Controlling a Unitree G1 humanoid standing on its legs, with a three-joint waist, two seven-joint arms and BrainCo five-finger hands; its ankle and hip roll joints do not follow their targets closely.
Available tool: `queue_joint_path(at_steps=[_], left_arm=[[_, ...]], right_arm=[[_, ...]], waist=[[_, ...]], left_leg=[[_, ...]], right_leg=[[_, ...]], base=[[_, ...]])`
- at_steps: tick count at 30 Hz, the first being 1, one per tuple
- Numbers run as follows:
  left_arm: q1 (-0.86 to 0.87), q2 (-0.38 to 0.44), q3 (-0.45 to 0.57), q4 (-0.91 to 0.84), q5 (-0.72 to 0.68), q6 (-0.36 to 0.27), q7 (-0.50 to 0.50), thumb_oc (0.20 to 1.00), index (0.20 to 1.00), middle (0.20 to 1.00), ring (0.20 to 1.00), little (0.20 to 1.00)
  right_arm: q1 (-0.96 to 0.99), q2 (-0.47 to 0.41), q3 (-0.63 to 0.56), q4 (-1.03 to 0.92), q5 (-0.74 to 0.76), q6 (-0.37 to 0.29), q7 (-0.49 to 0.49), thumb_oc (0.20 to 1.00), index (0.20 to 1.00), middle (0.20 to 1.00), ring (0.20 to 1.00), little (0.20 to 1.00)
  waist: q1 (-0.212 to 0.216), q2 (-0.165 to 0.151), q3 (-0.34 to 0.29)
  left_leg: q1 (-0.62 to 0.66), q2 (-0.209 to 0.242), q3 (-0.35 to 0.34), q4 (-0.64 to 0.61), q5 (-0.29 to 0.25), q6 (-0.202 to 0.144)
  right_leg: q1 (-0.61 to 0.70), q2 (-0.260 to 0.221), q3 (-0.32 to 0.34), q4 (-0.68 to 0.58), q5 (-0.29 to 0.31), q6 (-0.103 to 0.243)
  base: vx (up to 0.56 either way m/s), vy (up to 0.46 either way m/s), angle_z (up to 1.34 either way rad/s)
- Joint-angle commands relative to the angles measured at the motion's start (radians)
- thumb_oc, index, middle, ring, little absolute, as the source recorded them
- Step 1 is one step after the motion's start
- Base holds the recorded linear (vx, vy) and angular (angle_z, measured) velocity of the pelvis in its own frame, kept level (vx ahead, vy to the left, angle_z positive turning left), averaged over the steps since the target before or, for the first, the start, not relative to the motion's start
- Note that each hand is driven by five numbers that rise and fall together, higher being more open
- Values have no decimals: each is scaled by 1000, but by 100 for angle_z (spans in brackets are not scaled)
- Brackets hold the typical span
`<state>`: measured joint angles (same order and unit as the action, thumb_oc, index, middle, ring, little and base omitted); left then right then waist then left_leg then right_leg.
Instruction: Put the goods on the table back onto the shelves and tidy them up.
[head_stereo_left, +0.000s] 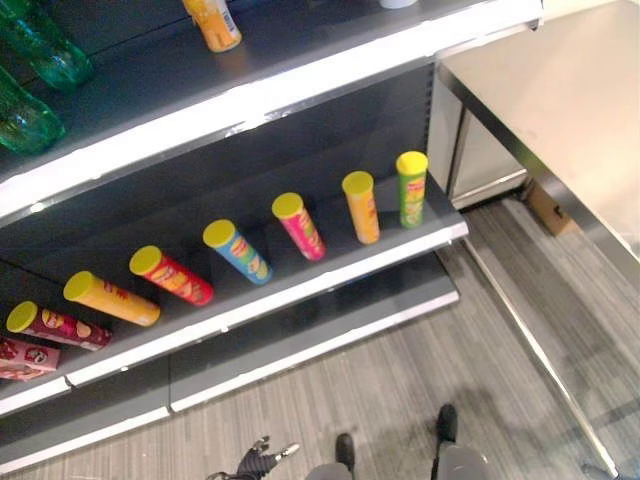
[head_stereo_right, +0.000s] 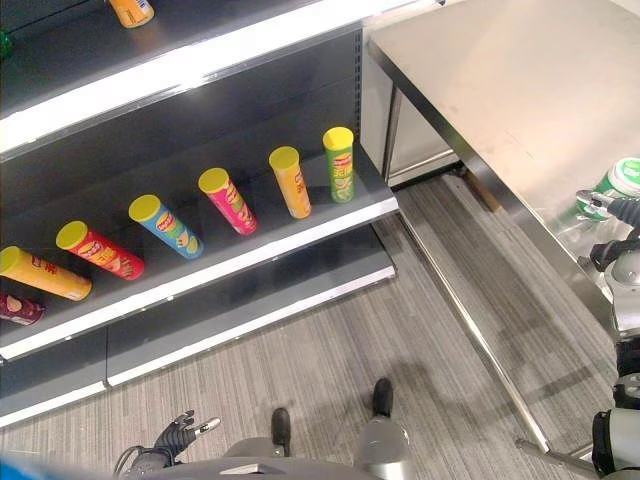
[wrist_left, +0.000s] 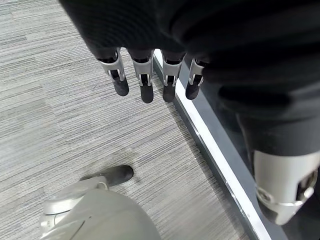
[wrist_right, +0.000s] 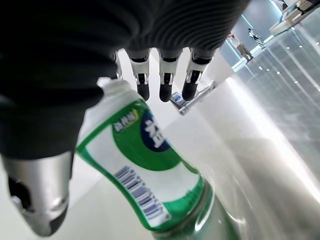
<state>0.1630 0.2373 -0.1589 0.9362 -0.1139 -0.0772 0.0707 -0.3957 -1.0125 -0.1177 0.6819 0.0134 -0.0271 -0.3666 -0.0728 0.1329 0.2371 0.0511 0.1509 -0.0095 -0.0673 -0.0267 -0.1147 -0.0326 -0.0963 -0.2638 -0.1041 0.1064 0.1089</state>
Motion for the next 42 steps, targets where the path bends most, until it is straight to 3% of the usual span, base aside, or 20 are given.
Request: queue_joint_path(at_steps=[1, 8, 9, 10, 19, 26, 29, 32, 36, 39, 42], left_arm=[[-9, 64, -30, 14, -11, -11, 21, 1000, 1000, 1000, 1000, 1000], [-11, 62, -37, 23, -17, -14, 29, 1000, 1000, 1000, 1000, 1000], [-11, 62, -36, 23, -17, -14, 29, 1000, 1000, 1000, 1000, 1000], [-10, 62, -40, 27, -19, -14, 30, 1000, 1000, 1000, 1000, 1000], [-20, 58, -29, 60, -24, -10, 34, 1000, 1000, 1000, 1000, 1000], [-29, 62, 16, 69, -15, 1, 41, 1000, 1000, 1000, 1000, 1000], [-33, 60, 51, 75, 5, 8, 45, 1000, 1000, 1000, 1000, 1000], [-38, 62, 76, 69, 11, 5, 44, 1000, 1000, 1000, 1000, 1000], [-37, 64, 84, 65, 11, 3, 42, 1000, 1000, 1000, 1000, 1000], [-38, 73, 99, 39, -5, -6, 36, 1000, 1000, 1000, 1000, 1000], [-40, 76, 105, 8, -25, -12, 32, 1000, 1000, 1000, 1000, 1000]], right_arm=[[-33, -49, 27, -8, -23, -28, -51, 1000, 1000, 1000, 1000, 1000], [-83, -54, 84, 59, -7, -24, -29, 1000, 1000, 1000, 1000, 1000], [-86, -54, 86, 61, -6, -24, -29, 928, 928, 928, 928, 928], [-101, -54, 105, 88, 0, -24, -18, 200, 200, 200, 200, 200], [-98, -54, 116, 80, 16, -27, -3, 200, 200, 200, 200, 200], [68, -24, -74, -176, 25, -57, -57, 200, 200, 200, 200, 200], [157, 32, -201, -402, 32, -114, -81, 200, 200, 200, 200, 200], [204, 75, -263, -582, 30, -158, -59, 200, 200, 200, 200, 200], [214, 89, -276, -646, 35, -171, -44, 200, 200, 200, 200, 200], [194, 93, -268, -735, 67, -205, -8, 200, 200, 200, 200, 200], [172, 93, -256, -774, 82, -217, 2, 200, 200, 200, 200, 200]], waist=[[25, -105, -37], [29, -112, -35], [28, -111, -35], [31, -113, -34], [30, -118, -32], [21, -119, -41], [11, -118, -50], [14, -122, -58], [17, -124, -60], [33, -133, -45], [47, -154, -18]], left_leg=[[12, 18, 58, 10, 14, -45], [15, 24, 59, 4, 19, -48], [16, 24, 59, 4, 19, -48], [15, 24, 59, 4, 20, -48], [18, 27, 56, 1, 22, -51], [31, 31, 61, 0, 14, -51], [39, 36, 61, 6, 7, -53], [44, 44, 59, 16, 3, -57], [42, 48, 54, 26, 2, -60], [-8, 65, 32, 110, 19, -76], [-91, 47, 7, 243, 38, -84]], right_leg=[[60, -2, 42, 55, -182, 24], [64, 2, 40, 53, -183, 23], [64, 2, 40, 53, -183, 23], [64, 4, 38, 53, -183, 22], [70, 6, 37, 48, -182, 21], [85, 7, 35, 48, -188, 21], [96, 11, 34, 53, -199, 15], [107, 19, 33, 52, -209, 9], [113, 24, 30, 51, -213, 5], [121, 37, 23, 52, -229, -13], [136, 31, -3, 44, -226, -23]], base=[[0, 0, 0], [0, 0, 0], [0, 0, 0], [0, 0, 0], [0, 0, 0], [0, -5, 2], [2, -22, 2], [-3, -46, 1], [-13, -24, 1], [-77, -66, 9], [-92, -36, 55]])
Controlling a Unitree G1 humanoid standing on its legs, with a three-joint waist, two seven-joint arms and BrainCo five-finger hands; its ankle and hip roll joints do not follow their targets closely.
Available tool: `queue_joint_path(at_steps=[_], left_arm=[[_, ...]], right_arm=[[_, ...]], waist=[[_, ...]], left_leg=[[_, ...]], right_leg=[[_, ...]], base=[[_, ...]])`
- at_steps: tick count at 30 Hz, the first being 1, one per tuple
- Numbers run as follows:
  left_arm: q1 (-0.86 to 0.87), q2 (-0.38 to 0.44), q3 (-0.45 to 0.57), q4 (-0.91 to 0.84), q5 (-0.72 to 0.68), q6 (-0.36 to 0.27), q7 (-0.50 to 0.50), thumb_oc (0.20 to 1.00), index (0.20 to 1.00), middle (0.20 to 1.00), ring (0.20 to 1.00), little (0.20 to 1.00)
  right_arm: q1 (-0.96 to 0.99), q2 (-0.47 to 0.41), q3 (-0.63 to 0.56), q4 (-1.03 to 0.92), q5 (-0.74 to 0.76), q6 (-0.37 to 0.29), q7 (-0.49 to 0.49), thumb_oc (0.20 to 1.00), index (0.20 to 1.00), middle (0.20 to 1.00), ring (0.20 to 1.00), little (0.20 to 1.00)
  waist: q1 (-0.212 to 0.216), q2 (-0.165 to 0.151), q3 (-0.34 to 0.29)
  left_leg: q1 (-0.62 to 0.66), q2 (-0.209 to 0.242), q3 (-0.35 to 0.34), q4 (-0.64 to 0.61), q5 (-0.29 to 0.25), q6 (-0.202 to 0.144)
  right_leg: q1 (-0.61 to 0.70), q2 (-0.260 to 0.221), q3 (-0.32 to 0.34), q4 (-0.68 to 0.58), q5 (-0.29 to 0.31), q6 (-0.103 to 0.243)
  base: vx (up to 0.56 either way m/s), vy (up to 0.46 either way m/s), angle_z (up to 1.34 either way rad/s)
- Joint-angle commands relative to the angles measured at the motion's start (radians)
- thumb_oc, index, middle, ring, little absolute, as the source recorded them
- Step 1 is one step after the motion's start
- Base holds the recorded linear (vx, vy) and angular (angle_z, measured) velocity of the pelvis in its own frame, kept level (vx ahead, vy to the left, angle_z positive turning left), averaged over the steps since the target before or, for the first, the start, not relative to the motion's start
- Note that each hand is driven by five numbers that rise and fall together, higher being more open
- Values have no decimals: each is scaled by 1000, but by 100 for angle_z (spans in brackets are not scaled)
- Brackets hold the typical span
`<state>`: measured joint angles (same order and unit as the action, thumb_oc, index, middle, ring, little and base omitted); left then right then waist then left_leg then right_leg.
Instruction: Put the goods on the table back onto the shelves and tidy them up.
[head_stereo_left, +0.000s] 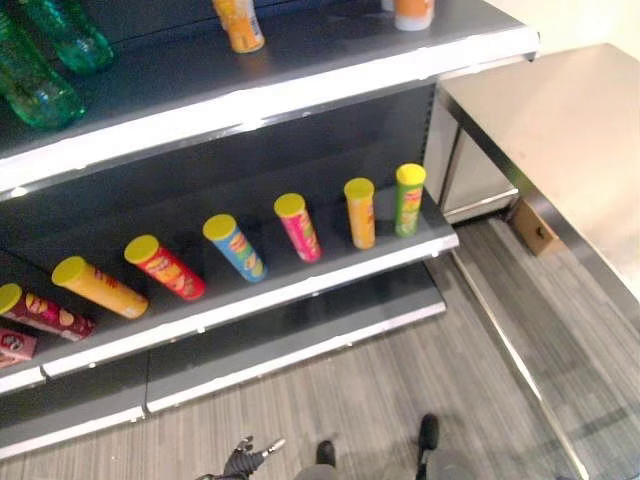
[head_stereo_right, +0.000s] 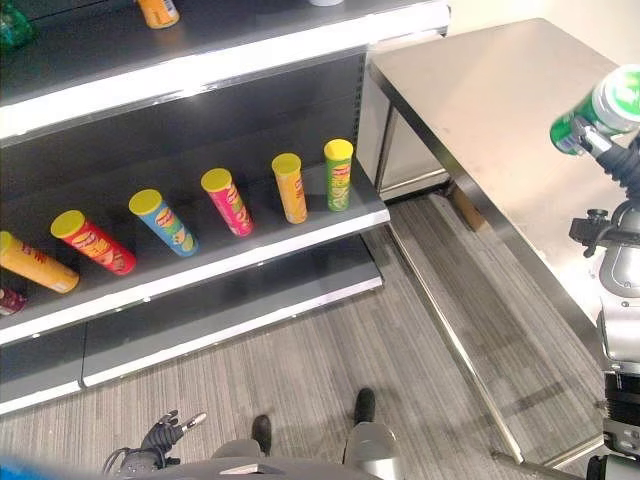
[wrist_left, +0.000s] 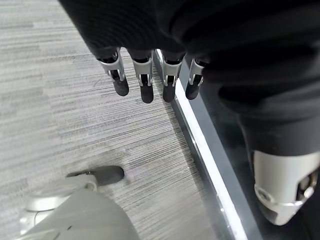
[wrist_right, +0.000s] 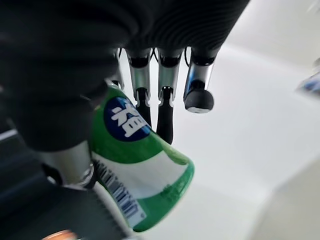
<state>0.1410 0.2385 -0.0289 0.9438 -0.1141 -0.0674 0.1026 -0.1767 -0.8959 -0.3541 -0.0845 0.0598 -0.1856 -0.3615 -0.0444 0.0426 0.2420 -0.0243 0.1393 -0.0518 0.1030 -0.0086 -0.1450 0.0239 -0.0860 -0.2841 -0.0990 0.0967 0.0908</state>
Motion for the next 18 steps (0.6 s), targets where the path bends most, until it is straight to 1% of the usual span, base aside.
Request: queue_joint_path(at_steps=[1, 2, 3, 4, 5, 7, 8, 10, 11, 12, 13, 15, 17, 18], left_arm=[[-13, 71, -20, -12, -40, -23, 0, 1000, 1000, 1000, 1000, 1000], [-10, 65, -19, -6, -45, -22, 2, 1000, 1000, 1000, 1000, 1000], [-14, 63, -20, 10, -41, -21, 5, 1000, 1000, 1000, 1000, 1000], [-21, 68, -21, 16, -34, -21, 10, 1000, 1000, 1000, 1000, 1000], [-24, 65, -21, 28, -24, -21, 13, 1000, 1000, 1000, 1000, 1000], [-20, 62, -18, 40, -18, -22, 15, 1000, 1000, 1000, 1000, 1000], [-28, 68, -18, 50, -14, -22, 18, 1000, 1000, 1000, 1000, 1000], [-31, 74, -13, 57, -10, -22, 23, 1000, 1000, 1000, 1000, 1000], [-31, 74, -12, 57, -10, -23, 23, 1000, 1000, 1000, 1000, 1000], [-33, 83, -8, 64, -10, -22, 26, 1000, 1000, 1000, 1000, 1000], [-34, 88, -2, 67, -13, -23, 29, 1000, 1000, 1000, 1000, 1000], [-33, 97, 7, 69, -22, -23, 33, 1000, 1000, 1000, 1000, 1000], [-33, 100, 12, 71, -24, -23, 35, 1000, 1000, 1000, 1000, 1000], [-32, 106, 20, 77, -31, -23, 38, 1000, 1000, 1000, 1000, 1000]], right_arm=[[-61, -29, -9, -22, 37, -55, 3, 200, 200, 200, 200, 200], [-67, -36, -1, -37, 40, -47, 16, 200, 200, 200, 200, 200], [-64, -47, -5, -46, 34, -44, 14, 200, 200, 200, 200, 200], [-66, -51, -7, -49, 36, -46, 10, 200, 200, 200, 200, 200], [-63, -47, -11, -65, 35, -43, 13, 200, 200, 200, 200, 200], [-64, -28, -4, -81, 47, -47, 20, 200, 200, 200, 200, 200], [-86, -20, 17, -76, 54, -46, 24, 200, 200, 200, 200, 200], [-108, -12, 39, -72, 59, -43, 29, 200, 200, 200, 200, 200], [-110, -12, 41, -71, 59, -43, 28, 200, 200, 200, 200, 200], [-125, -10, 55, -68, 75, -40, 37, 200, 200, 200, 200, 200], [-139, -9, 66, -64, 83, -41, 40, 200, 200, 200, 200, 200], [-151, -7, 77, -61, 101, -41, 46, 200, 200, 200, 200, 200], [-163, -6, 87, -55, 105, -41, 47, 200, 200, 200, 200, 200], [-181, -6, 99, -45, 119, -42, 50, 200, 200, 200, 200, 200]], waist=[[24, -69, -15], [28, -69, -22], [31, -69, -32], [34, -72, -38], [32, -65, -56], [38, -60, -70], [43, -61, -75], [49, -72, -82], [50, -74, -83], [56, -85, -86], [59, -95, -87], [65, -109, -88], [69, -115, -88], [76, -124, -87]], left_leg=[[-32, 76, 63, 77, 20, -52], [-31, 109, 85, 18, 20, -46], [-49, 127, 108, -68, 59, -46], [-72, 130, 121, -91, 78, -45], [-62, 122, 147, -118, 83, -46], [-44, 105, 147, -130, 70, -43], [-38, 80, 149, -127, 53, -31], [-31, 54, 160, -128, 36, -12], [-31, 51, 163, -127, 35, -10], [-28, 27, 167, -127, 19, 7], [-28, 10, 174, -124, 10, 20], [-29, -16, 180, -121, -5, 39], [-28, -29, 182, -119, -12, 48], [-22, -49, 181, -120, -26, 63]], right_leg=[[90, 13, -3, 33, -217, 0], [94, 2, -16, 36, -218, 9], [91, -8, -28, 43, -223, 22], [93, -15, -32, 44, -231, 27], [98, -23, -40, 42, -230, 37], [100, -39, -34, 45, -224, 47], [96, -70, -27, 51, -211, 65], [85, -101, -13, 61, -197, 79], [83, -104, -10, 63, -197, 81], [77, -131, -3, 75, -180, 96], [68, -151, 5, 83, -174, 107], [58, -177, 8, 100, -160, 121], [53, -191, 13, 109, -154, 127], [42, -212, 13, 142, -140, 134]], base=[[-5, 121, 86], [57, 250, 83], [112, 263, 71], [164, 327, 76], [155, 279, 62], [149, 342, 22], [121, 359, -12], [77, 245, -31], [74, 241, -30], [69, 260, -8], [90, 344, 14], [46, 199, 12], [51, 186, -5], [79, 282, 1]])
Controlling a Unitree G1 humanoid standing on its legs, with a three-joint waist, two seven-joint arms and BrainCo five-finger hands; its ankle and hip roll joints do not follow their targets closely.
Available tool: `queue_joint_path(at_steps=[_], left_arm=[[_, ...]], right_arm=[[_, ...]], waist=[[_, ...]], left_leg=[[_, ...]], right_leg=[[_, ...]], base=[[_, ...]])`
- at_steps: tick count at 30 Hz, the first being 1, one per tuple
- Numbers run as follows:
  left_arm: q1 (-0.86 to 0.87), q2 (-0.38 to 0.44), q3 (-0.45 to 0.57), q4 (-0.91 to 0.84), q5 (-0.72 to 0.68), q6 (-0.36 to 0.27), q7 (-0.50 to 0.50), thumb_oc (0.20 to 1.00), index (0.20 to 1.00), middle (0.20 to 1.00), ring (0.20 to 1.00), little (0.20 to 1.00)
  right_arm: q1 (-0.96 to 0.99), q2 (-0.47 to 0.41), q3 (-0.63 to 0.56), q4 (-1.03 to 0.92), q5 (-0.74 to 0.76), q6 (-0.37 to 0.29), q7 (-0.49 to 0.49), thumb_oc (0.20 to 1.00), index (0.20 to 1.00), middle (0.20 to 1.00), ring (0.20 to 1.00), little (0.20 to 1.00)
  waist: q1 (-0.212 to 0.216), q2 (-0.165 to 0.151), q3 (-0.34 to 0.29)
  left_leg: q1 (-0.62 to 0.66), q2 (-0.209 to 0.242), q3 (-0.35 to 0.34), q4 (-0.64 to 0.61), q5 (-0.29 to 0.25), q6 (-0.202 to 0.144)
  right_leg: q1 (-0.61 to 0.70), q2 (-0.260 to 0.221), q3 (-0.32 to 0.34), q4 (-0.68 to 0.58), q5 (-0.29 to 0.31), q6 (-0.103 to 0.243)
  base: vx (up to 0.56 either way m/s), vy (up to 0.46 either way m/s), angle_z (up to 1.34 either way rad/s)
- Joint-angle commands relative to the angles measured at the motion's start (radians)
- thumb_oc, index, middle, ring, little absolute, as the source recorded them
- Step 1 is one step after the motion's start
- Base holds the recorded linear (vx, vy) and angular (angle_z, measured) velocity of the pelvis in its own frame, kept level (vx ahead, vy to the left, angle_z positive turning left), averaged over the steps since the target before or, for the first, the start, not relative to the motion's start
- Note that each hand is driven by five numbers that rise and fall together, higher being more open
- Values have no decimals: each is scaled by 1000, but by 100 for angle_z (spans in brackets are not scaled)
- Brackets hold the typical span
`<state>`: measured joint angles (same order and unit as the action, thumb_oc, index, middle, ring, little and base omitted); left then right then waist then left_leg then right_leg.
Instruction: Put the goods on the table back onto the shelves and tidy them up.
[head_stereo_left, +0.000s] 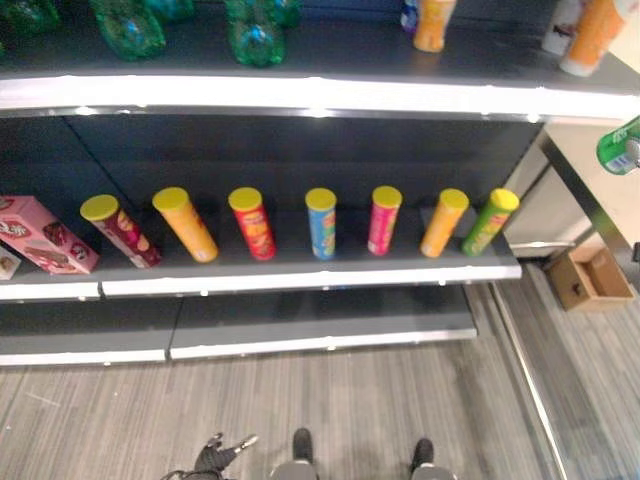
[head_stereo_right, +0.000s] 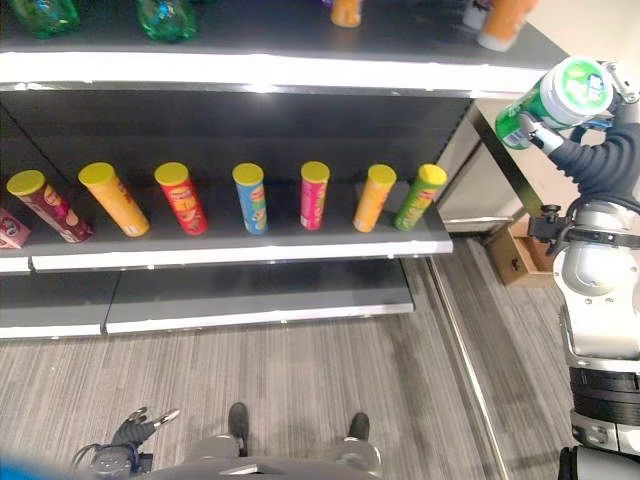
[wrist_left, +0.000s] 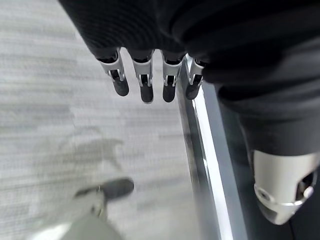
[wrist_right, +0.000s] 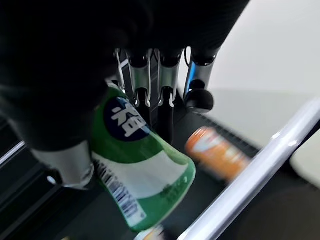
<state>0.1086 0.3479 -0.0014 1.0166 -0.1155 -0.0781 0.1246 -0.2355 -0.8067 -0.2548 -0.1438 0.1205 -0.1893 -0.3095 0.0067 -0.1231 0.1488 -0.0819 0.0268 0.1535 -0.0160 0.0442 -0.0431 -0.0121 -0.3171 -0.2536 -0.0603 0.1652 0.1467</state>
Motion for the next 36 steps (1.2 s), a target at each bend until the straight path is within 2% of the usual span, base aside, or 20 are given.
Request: queue_joint_path(at_steps=[1, 3, 4, 5, 6, 8, 9, 10, 13, 14, 15, 16, 20, 21, 26, 36], left_arm=[[2, -2, -6, 6, -31, -12, 15, 1000, 1000, 1000, 1000, 1000], [3, 0, -7, 7, -28, -11, 15, 1000, 1000, 1000, 1000, 1000], [6, 4, -15, 9, -25, -8, 12, 1000, 1000, 1000, 1000, 1000], [6, 4, -15, 9, -25, -8, 12, 1000, 1000, 1000, 1000, 1000], [4, 6, -19, 10, -25, -8, 11, 1000, 1000, 1000, 1000, 1000], [3, 6, -19, 10, -25, -8, 11, 1000, 1000, 1000, 1000, 1000], [-5, 15, -26, 18, -21, -8, 8, 1000, 1000, 1000, 1000, 1000], [-20, 24, -34, 18, -33, -12, 1, 1000, 1000, 1000, 1000, 1000], [-34, 29, -43, 23, -38, -17, -4, 1000, 1000, 1000, 1000, 1000], [-47, 34, -46, 30, -44, -17, -2, 1000, 1000, 1000, 1000, 1000], [-49, 33, -46, 30, -45, -17, -3, 1000, 1000, 1000, 1000, 1000], [-53, 34, -43, 39, -42, -16, -1, 1000, 1000, 1000, 1000, 1000], [-47, 27, -43, 48, -39, -18, -1, 1000, 1000, 1000, 1000, 1000], [-37, 19, -45, 51, -42, -18, -1, 1000, 1000, 1000, 1000, 1000], [-17, 1, -56, 59, -44, -19, -8, 1000, 1000, 1000, 1000, 1000], [4, 0, -74, 73, -61, -23, -16, 1000, 1000, 1000, 1000, 1000]], right_arm=[[-131, -95, 4, 20, 69, -38, 1, 200, 200, 200, 200, 200], [-138, -98, 5, 28, 75, -39, 0, 200, 200, 200, 200, 200], [-148, -113, 2, 32, 93, -39, 4, 200, 200, 200, 200, 200], [-148, -113, 2, 32, 93, -39, 4, 200, 200, 200, 200, 200], [-154, -122, 1, 37, 103, -44, 4, 200, 200, 200, 200, 200], [-154, -123, 2, 37, 104, -44, 4, 200, 200, 200, 200, 200], [-151, -139, -8, 56, 130, -51, 9, 200, 200, 200, 200, 200], [-151, -183, -27, 76, 174, -57, 16, 200, 200, 200, 200, 200], [-175, -211, -22, 100, 205, -67, 13, 200, 200, 200, 200, 200], [-181, -221, -24, 116, 228, -76, 8, 200, 200, 200, 200, 200], [-184, -222, -22, 118, 229, -78, 8, 200, 200, 200, 200, 200], [-182, -228, -25, 132, 247, -77, 10, 200, 200, 200, 200, 200], [-181, -232, -23, 151, 269, -78, 25, 200, 200, 200, 200, 200], [-186, -235, -6, 157, 301, -81, 42, 200, 200, 200, 200, 200], [-207, -246, 30, 202, 414, -94, 95, 200, 200, 200, 200, 200], [-338, -317, 126, 395, 585, -96, 149, 200, 200, 200, 200, 200]], waist=[[29, 39, 8], [30, 36, 11], [32, 36, 28], [32, 36, 28], [29, 37, 39], [29, 37, 37], [21, 43, 53], [5, 46, 65], [-3, 49, 81], [-16, 43, 98], [-18, 45, 100], [-20, 27, 102], [-17, 5, 92], [-13, -2, 78], [-5, -6, 59], [13, -15, 52]], left_leg=[[40, 52, -27, -2, -84, -30], [45, 39, -29, -4, -88, -22], [61, 14, -45, -11, -92, -3], [61, 14, -45, -11, -92, -3], [68, 9, -57, -15, -93, 6], [66, 9, -57, -15, -93, 6], [84, 8, -84, -27, -97, 12], [93, 6, -116, -37, -94, 9], [95, 5, -143, -38, -99, 1], [97, 0, -167, -24, -107, -4], [95, 1, -169, -20, -110, -4], [93, -2, -180, -4, -120, -15], [84, 0, -190, 6, -125, -23], [79, 13, -190, 7, -125, -31], [87, 42, -193, -8, -116, -46], [103, 61, -195, -40, -99, -60]], right_leg=[[68, 7, -17, 132, -201, 81], [56, -7, -11, 173, -188, 82], [21, -30, 9, 273, -139, 73], [20, -30, 9, 273, -139, 73], [1, -28, 26, 324, -125, 65], [-1, -28, 26, 324, -124, 65], [-38, 8, 69, 384, -137, 51], [-89, 82, 132, 314, -185, 41], [-117, 110, 155, 207, -174, 49], [-154, 125, 185, 147, -148, 69], [-149, 126, 182, 140, -145, 69], [-140, 127, 186, 99, -138, 79], [-105, 122, 177, 75, -129, 72], [-90, 126, 163, 65, -128, 70], [-51, 139, 129, 35, -138, 63], [-21, 145, 97, 26, -155, 55]], base=[[82, 285, 1], [53, 179, 3], [45, 134, 5], [72, 186, 18], [25, 58, 18], [38, 54, 15], [149, 44, 25], [175, 15, 44], [86, -55, 37], [70, -72, 40], [109, -128, 42], [70, -110, 48], [55, -125, 63], [99, -178, 45], [70, -90, 9], [38, -25, 4]])
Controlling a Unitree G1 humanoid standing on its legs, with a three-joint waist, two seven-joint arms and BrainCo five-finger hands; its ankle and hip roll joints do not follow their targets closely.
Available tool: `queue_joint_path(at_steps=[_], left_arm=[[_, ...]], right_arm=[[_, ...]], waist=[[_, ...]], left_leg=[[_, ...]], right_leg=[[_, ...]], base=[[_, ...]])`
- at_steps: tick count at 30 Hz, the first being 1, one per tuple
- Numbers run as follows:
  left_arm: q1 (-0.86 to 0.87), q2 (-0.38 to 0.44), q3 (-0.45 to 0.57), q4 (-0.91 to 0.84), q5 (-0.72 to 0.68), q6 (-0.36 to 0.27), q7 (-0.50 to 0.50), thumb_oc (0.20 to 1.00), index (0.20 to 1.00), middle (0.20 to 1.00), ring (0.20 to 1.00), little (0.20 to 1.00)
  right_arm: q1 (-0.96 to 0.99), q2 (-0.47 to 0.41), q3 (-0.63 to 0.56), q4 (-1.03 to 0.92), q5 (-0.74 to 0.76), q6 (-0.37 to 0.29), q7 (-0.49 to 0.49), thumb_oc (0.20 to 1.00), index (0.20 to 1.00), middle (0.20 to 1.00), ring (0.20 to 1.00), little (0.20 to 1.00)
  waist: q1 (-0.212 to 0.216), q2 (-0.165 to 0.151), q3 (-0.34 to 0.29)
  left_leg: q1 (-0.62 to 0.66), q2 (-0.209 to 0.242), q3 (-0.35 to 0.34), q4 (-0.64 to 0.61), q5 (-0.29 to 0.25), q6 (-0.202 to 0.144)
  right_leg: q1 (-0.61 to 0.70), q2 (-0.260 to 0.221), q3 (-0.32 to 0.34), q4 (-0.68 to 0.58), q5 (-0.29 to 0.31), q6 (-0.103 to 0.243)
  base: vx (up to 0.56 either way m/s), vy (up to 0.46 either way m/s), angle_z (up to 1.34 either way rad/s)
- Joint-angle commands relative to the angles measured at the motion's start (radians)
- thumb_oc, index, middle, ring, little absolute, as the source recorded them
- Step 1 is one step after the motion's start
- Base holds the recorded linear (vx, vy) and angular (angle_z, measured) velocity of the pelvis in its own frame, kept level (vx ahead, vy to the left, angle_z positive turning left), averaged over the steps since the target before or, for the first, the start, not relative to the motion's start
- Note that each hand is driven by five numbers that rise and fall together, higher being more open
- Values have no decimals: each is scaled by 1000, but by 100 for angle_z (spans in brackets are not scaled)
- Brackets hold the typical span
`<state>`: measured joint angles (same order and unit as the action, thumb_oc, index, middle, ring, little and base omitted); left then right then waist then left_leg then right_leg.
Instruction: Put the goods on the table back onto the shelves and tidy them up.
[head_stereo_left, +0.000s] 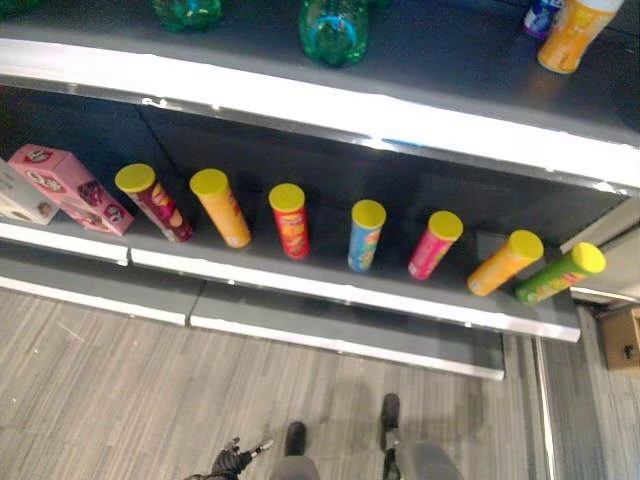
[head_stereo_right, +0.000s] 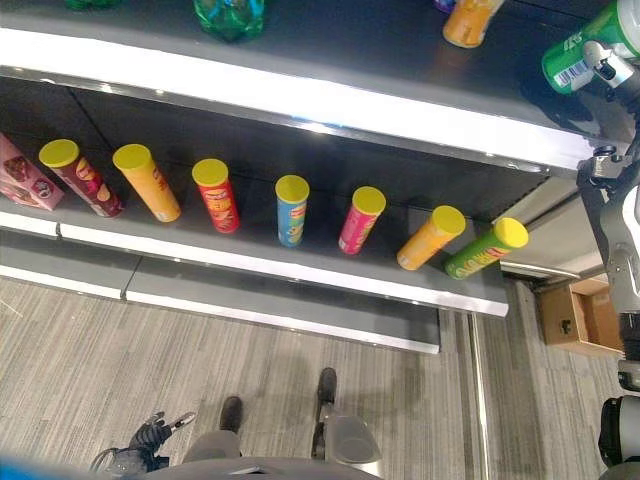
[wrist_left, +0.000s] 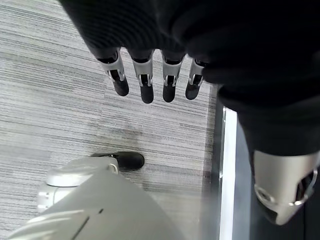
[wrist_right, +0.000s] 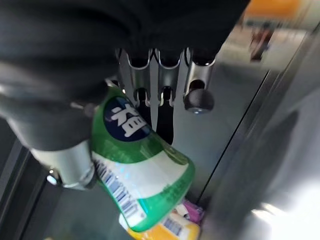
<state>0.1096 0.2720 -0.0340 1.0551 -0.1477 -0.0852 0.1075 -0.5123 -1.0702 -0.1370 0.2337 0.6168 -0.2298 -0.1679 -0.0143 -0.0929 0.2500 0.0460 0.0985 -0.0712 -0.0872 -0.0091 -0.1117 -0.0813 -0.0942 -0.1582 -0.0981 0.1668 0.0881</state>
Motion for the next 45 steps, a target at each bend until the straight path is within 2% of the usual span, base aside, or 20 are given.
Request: queue_joint_path(at_steps=[1, 6, 22, 45], left_arm=[[3, 75, -40, 35, -29, -16, 1, 1000, 1000, 1000, 1000, 1000], [4, 72, -48, 48, -47, -13, -7, 1000, 1000, 1000, 1000, 1000], [18, 66, -52, 14, -47, -17, -31, 1000, 1000, 1000, 1000, 1000], [18, 66, -52, 14, -47, -17, -31, 1000, 1000, 1000, 1000, 1000]], right_arm=[[-67, -55, 14, 21, 91, -57, 9, 200, 200, 200, 200, 200], [-129, -67, 92, 102, 219, -37, 81, 200, 200, 200, 200, 200], [4, -79, 76, 35, 326, 12, 213, 200, 200, 200, 200, 200], [4, -79, 76, 35, 326, 12, 213, 200, 200, 200, 200, 200]], waist=[[32, -44, -48], [42, -60, -42], [38, -83, -30], [38, -83, -30]], left_leg=[[-24, -11, 30, 30, -46, 9], [-24, -8, 27, 16, -37, 2], [-27, -13, 29, 16, -40, 4], [-27, -13, 29, 16, -40, 4]], right_leg=[[49, -78, 1, 64, -157, 114], [55, -82, -17, 68, -165, 112], [52, -92, -24, 77, -160, 119], [52, -92, -24, 77, -160, 119]], base=[[19, -9, 5], [7, 4, 4], [5, 6, 4], [0, 0, 0]])
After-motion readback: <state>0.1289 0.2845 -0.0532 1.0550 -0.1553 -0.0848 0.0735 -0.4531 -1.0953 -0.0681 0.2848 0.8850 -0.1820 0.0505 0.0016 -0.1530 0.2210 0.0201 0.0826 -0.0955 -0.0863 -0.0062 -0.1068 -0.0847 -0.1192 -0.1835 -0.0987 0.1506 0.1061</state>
